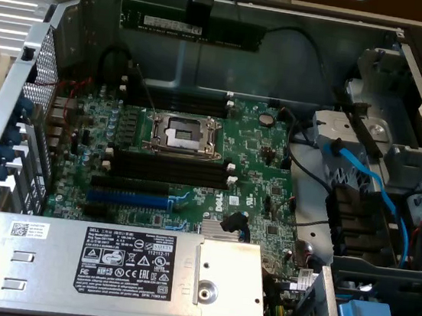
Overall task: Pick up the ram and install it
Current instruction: 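Insert the ram into the slot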
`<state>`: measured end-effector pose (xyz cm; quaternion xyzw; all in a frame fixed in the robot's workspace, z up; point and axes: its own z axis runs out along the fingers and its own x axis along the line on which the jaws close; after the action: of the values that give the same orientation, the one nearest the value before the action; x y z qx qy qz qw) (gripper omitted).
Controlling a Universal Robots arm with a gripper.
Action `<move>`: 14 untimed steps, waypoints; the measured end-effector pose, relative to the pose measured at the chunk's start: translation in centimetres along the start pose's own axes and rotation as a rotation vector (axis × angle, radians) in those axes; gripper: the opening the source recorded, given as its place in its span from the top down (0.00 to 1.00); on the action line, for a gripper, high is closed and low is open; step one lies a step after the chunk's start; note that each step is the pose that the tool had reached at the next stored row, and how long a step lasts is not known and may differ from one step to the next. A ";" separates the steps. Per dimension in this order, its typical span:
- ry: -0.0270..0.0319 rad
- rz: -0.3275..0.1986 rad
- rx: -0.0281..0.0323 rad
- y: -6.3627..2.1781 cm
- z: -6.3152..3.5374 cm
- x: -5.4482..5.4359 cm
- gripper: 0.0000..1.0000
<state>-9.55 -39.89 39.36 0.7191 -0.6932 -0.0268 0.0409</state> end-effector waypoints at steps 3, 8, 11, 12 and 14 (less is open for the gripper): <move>0.0006 0.000 0.0061 0.03 0.24 0.0 0.87; 0.0006 0.000 0.0063 0.03 0.29 0.0 0.87; 0.0007 0.000 0.0063 0.01 0.56 0.0 0.87; 0.0007 0.000 0.0063 0.01 0.64 0.0 0.87; 0.0008 0.000 0.0062 0.01 0.70 0.0 0.87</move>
<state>-9.63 -39.89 38.66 0.7192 -0.6933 -0.0243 0.0389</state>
